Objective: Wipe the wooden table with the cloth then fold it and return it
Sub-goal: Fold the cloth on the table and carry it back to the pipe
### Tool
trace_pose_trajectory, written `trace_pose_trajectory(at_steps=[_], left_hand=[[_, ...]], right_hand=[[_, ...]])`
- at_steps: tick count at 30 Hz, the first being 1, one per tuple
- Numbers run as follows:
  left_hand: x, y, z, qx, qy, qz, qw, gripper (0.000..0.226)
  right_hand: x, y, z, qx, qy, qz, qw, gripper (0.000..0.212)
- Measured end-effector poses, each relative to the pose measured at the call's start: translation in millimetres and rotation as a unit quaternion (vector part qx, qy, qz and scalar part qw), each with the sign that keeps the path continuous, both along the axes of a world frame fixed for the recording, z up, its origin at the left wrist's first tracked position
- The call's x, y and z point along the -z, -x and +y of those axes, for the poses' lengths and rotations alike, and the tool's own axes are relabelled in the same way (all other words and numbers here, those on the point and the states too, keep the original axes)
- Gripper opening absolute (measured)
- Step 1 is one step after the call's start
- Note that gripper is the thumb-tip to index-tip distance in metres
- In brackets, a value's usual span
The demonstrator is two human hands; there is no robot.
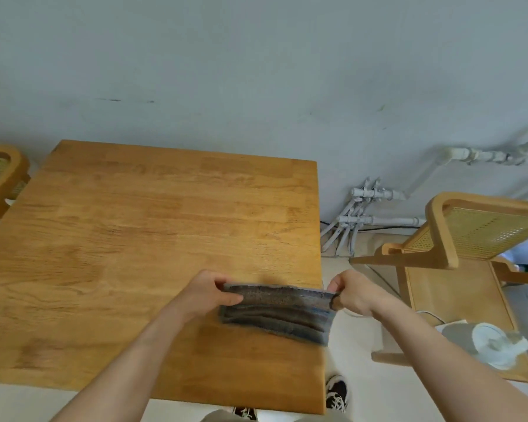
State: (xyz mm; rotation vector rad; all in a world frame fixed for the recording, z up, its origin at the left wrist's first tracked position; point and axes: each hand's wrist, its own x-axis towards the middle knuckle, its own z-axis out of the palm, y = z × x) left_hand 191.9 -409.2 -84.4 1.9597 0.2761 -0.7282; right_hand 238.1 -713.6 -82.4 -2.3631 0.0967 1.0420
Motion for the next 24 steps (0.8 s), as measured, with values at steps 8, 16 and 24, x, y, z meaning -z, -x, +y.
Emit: trace_pose_trajectory(at_steps=[8, 16, 24], left_hand=[[-71, -47, -133, -0.049, 0.201, -0.113, 0.972, 0.012], [-87, -98, -300, -0.065, 0.072, -0.27, 0.958, 0.018], [-105, -155, -381, -0.165, 0.307, -0.115, 0.93, 0.019]], right_hand=[[-55, -10, -142, 0.161, -0.267, -0.052, 0.949, 0.014], [-80, -35, -283, 0.326, -0.369, -0.1, 0.865, 0.025], [-82, -92, -338, 0.416, -0.334, -0.129, 0.836, 0.018]])
